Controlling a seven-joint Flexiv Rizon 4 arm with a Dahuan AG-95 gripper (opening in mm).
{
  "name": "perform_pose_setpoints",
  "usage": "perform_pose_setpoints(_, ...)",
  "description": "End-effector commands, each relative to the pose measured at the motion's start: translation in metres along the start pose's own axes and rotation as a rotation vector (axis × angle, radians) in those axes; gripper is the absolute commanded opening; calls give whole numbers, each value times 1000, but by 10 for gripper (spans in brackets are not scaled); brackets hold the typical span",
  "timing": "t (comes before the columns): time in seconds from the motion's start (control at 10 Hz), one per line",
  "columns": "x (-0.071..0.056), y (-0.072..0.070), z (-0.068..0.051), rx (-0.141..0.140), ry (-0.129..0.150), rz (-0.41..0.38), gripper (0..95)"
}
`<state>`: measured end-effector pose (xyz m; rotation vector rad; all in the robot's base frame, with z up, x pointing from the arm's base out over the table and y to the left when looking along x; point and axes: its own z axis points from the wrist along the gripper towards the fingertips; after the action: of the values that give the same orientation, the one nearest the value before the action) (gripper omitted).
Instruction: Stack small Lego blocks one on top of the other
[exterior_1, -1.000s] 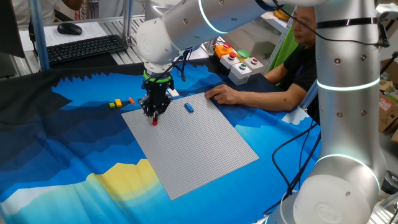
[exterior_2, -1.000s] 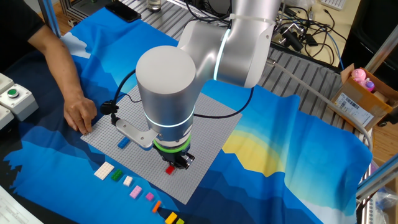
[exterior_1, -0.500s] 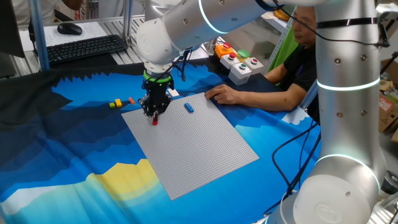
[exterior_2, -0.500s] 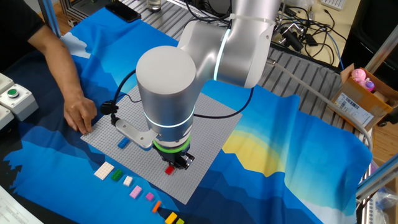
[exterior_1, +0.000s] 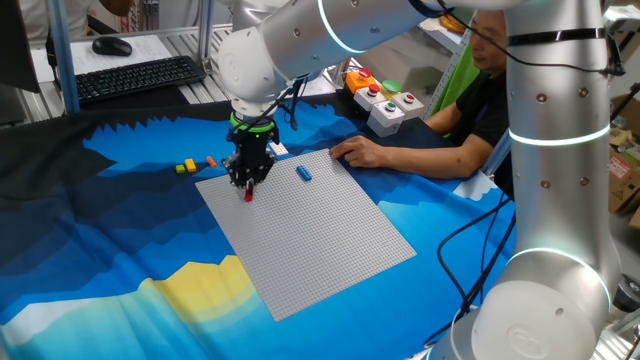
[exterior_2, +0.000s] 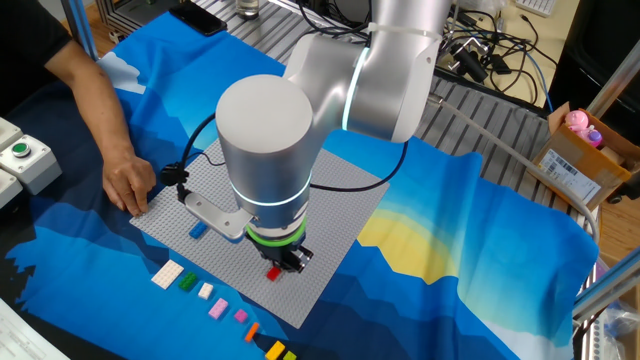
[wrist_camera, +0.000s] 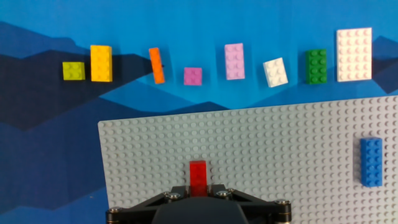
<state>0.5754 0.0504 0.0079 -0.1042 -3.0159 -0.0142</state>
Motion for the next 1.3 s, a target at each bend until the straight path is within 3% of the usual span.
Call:
perform_pose_setpoints(0.1, 0, 0, 0, -2, 1, 2, 0)
perform_pose_setpoints(1.3, 6, -1, 2, 3, 4, -1, 0)
